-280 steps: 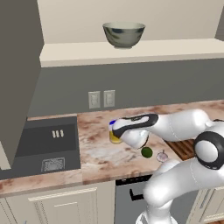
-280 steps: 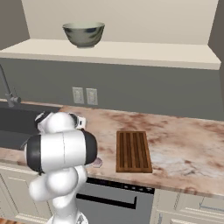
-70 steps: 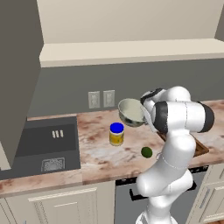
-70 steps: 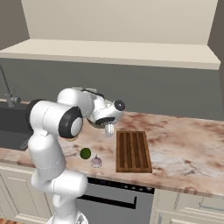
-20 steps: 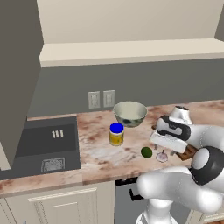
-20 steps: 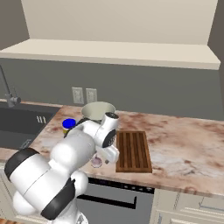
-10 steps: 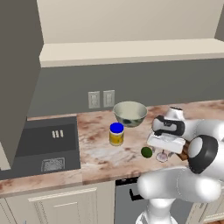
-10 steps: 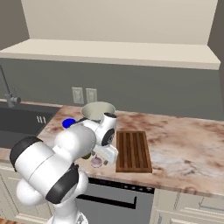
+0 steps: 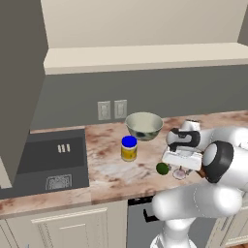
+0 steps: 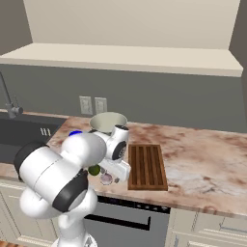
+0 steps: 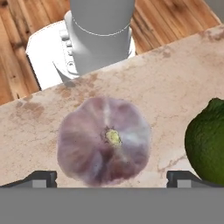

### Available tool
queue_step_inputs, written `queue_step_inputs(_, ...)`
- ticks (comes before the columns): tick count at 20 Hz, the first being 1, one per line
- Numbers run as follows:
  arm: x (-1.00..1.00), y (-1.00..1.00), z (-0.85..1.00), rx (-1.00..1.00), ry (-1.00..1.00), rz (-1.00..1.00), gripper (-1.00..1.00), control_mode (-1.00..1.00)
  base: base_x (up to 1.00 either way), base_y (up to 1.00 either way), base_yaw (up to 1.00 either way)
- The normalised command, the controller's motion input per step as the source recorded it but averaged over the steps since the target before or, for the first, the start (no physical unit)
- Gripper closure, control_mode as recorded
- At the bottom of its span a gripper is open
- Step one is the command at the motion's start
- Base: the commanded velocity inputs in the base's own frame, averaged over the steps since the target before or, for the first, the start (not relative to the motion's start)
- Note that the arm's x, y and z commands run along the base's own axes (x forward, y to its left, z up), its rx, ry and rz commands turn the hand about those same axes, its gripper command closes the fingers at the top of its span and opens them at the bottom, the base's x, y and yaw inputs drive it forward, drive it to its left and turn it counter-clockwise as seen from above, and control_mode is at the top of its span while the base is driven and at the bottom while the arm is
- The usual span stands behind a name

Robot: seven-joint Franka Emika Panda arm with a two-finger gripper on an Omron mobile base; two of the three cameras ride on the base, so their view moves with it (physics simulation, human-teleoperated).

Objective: Open the cabinet. Place the bowl and condiment on the counter. Then place the lime and garlic on the cutting board.

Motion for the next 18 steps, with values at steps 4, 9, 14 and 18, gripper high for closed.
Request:
queue_step_inputs(4,-0.23,0.00,-0.04,0.00,0.00,0.03,-1.00,-1.00,0.00,0.00,0.00)
queue_step_inputs(9,-0.34,0.00,-0.03,0.00,0.00,0.01,-1.00,-1.00,0.00,0.00,0.00)
queue_step_inputs(14,0.00,0.13,-0.09,0.00,0.00,0.00,-1.00,-1.00,0.00,0.00,0.00)
queue_step_inputs(18,0.00,0.18,-0.11,0.00,0.00,0.00,-1.00,-1.00,0.00,0.00,0.00)
